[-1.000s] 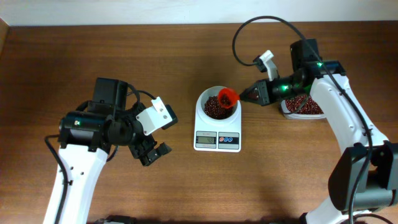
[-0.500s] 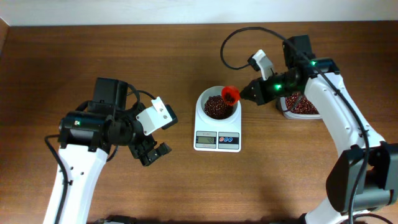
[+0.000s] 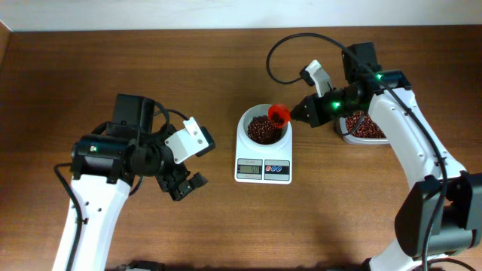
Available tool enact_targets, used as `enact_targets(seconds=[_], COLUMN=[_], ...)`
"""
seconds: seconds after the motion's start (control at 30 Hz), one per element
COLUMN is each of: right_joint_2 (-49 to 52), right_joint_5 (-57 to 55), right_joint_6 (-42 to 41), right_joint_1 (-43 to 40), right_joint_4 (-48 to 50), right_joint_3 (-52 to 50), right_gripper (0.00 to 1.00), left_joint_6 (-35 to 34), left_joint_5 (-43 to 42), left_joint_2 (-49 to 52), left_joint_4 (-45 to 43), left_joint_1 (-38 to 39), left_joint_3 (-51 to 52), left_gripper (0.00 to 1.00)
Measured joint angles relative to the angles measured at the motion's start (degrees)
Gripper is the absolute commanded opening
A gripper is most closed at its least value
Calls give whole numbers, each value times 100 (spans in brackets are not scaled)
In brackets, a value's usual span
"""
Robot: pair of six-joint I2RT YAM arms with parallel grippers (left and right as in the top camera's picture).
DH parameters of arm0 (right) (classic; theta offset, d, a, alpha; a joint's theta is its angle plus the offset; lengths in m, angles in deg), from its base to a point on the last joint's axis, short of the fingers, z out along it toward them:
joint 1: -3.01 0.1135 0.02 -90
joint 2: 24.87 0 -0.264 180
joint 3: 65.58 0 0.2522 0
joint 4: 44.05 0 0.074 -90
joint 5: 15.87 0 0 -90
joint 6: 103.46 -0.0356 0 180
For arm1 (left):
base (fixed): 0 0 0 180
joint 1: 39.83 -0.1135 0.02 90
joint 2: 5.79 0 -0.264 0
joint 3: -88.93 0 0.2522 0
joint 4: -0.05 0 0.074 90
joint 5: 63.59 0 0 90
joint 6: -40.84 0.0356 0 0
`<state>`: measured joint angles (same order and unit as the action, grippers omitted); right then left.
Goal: Scoop and weigh 50g on scale
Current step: 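Carry the scoop over the bowl and pour a small amount, then return the scoop to the bean tub with right gripper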
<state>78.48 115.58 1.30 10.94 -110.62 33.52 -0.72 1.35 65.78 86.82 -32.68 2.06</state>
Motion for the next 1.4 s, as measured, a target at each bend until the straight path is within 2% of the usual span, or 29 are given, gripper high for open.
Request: enact_targets(seconds=[0.23,0.47,0.77,0.97,1.07,1.17,1.27,1.4], right_joint_2=[0,0,0,0,0,0,0,0], right_joint_5=[55,616,1123,1134,570,11,-686,-2184], right_joint_6=[-2,-2,-4,278,483,522,428,-66], right_joint_1=[0,-111,-1364,-2728,-3425,-3709,-3495,-2614], right_joint_4=[0,0,-160,-577,-1047,-1102,-1132,-866], right_joint_3=[0,0,4,17,39,39,48,59], right_gripper=[4,4,4,4,4,4,4,4], left_joint_6=[0,0,0,0,0,0,2,0], left_joint_5=[0,0,0,0,0,0,0,0], left_joint_2=[0,0,0,0,0,0,0,0], left_joint_4=[0,2,2,-2,0,0,0,0], left_joint_1=[0,0,0,0,0,0,0,0], left_joint_3=[0,0,0,0,0,0,0,0], left_gripper=[99,99,99,99,99,99,99,99])
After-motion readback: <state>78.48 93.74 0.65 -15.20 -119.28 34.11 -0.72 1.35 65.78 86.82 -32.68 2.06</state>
